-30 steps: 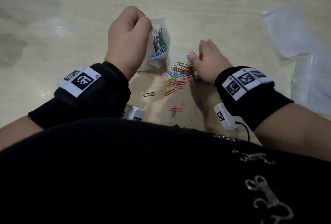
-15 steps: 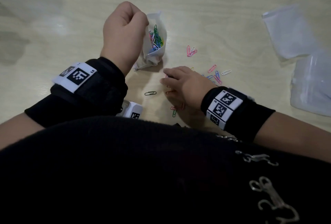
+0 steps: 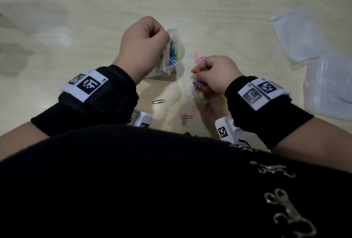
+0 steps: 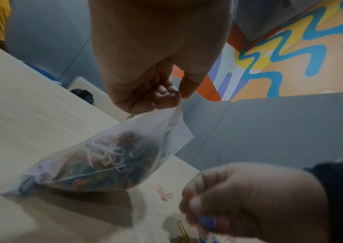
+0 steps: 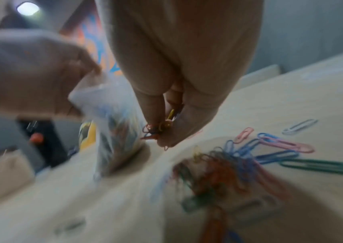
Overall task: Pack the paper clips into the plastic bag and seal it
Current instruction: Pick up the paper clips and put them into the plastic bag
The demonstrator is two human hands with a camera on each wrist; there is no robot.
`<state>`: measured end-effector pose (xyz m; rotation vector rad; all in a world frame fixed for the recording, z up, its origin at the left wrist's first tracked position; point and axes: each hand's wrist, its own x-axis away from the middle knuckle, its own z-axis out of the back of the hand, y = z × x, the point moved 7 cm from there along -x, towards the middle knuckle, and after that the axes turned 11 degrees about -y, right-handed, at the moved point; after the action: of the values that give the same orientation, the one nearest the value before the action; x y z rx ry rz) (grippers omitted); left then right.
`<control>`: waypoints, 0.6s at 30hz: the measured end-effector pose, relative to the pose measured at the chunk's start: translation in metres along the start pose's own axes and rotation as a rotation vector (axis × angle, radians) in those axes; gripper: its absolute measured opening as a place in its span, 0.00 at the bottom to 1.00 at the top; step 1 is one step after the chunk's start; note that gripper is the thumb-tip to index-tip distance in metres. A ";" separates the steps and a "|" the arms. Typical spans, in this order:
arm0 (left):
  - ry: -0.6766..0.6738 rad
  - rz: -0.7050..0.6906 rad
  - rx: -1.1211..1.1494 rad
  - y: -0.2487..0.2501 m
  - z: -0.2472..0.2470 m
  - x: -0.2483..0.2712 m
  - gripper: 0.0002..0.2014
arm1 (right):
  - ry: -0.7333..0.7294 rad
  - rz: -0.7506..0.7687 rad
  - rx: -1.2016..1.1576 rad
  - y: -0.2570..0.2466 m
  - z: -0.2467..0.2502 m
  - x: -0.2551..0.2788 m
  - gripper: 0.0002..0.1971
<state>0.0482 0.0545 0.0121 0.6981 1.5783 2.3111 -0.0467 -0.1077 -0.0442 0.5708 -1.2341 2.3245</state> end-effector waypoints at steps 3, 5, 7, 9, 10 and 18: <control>-0.027 0.024 -0.039 -0.004 -0.003 0.001 0.04 | -0.021 -0.040 -0.580 -0.007 0.007 0.007 0.08; -0.035 0.043 -0.051 -0.008 -0.005 0.002 0.04 | -0.053 -0.024 -0.730 -0.022 0.012 0.011 0.07; -0.049 0.062 -0.057 -0.011 -0.008 0.003 0.04 | -0.073 0.016 -0.777 -0.038 0.014 0.012 0.07; -0.056 0.070 -0.053 -0.012 -0.010 0.003 0.04 | -0.092 0.028 -0.755 -0.051 0.012 0.011 0.07; -0.053 0.071 -0.048 -0.013 -0.010 0.003 0.04 | -0.097 0.019 -0.713 -0.056 0.010 0.011 0.07; -0.017 0.068 0.019 -0.016 -0.007 0.002 0.11 | -0.180 0.031 -0.492 -0.079 0.007 0.014 0.17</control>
<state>0.0417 0.0562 -0.0041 0.7860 1.5950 2.3341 -0.0130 -0.0718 0.0192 0.5928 -1.8300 1.9140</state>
